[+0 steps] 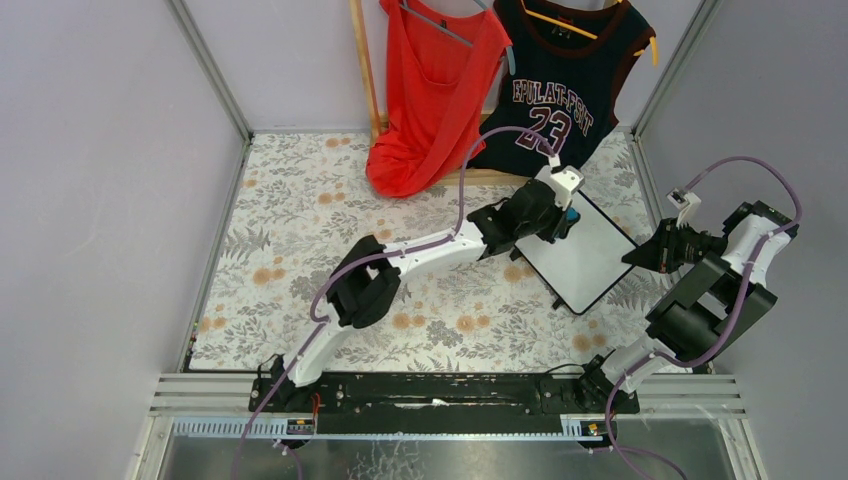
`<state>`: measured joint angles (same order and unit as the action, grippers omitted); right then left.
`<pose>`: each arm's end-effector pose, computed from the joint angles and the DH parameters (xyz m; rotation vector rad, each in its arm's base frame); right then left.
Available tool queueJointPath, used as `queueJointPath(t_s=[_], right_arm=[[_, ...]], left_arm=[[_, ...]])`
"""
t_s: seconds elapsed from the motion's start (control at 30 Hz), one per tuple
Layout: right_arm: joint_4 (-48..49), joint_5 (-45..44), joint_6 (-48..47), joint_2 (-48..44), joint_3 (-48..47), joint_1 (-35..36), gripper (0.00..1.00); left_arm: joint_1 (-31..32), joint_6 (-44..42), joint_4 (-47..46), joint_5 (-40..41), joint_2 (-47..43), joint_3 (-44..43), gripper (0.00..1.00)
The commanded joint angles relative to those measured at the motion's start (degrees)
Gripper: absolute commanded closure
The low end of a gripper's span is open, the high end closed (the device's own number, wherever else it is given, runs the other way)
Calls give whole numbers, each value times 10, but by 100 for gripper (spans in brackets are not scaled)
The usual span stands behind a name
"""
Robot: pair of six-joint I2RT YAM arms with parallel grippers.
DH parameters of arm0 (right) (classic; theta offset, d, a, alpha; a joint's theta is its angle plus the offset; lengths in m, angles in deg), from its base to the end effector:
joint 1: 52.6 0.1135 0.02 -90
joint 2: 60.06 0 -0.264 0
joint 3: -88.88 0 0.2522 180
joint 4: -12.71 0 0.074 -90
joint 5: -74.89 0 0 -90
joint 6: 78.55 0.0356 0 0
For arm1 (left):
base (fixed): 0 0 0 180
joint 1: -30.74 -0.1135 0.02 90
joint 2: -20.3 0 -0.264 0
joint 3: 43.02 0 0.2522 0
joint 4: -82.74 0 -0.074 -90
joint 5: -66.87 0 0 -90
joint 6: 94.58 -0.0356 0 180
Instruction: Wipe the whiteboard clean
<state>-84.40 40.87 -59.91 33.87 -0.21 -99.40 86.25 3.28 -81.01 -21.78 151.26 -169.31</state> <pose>0.2063 -0.1766 0.2637 -0.3596 2.2463 0.8243 0.3103 -0.4502 0.2532 0.7942 1.8388 -0.7040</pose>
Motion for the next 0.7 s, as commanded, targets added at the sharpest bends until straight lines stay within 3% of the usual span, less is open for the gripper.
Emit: queueJointPath(t_s=[0.0,0.67], right_arm=[[-5,-71,-27,-16,9,9,100],[-5,-72,-30,-20,14,16,100]], left_arm=[[2,-16,2,-1,17,-45,100],[-40,12,62,92,68,-69,100]])
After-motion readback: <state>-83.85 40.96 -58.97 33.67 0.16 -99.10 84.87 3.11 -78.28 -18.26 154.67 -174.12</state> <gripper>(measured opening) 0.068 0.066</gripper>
